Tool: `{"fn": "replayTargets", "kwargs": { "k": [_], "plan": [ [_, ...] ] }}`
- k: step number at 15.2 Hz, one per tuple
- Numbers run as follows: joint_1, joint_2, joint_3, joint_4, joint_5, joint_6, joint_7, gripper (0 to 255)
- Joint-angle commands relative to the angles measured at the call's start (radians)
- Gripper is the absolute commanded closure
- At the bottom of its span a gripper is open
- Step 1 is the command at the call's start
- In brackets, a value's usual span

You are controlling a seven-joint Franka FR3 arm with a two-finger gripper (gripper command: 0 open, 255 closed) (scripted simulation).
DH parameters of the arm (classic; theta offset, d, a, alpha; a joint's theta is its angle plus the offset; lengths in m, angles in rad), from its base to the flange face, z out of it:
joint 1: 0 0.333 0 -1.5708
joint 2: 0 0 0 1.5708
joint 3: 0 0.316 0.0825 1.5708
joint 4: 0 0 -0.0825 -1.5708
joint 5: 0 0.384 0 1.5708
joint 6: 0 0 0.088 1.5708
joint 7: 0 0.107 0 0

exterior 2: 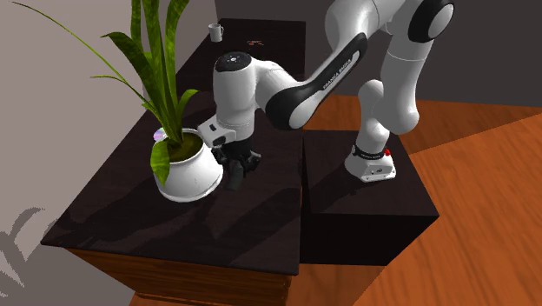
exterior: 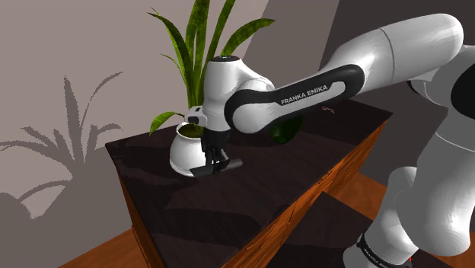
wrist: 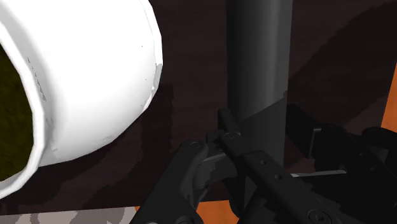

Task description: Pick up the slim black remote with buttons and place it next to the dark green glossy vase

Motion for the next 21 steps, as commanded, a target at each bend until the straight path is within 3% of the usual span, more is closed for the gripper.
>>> {"fn": "replayTargets", "kwargs": {
  "k": [1, 21],
  "plan": [
    [0.000, -0.010, 0.000, 0.016, 0.003, -0.026, -0.002, 255],
    [0.000, -0.047, 0.000, 0.243, 0.017, -0.289, -0.019, 255]
  ]
}}
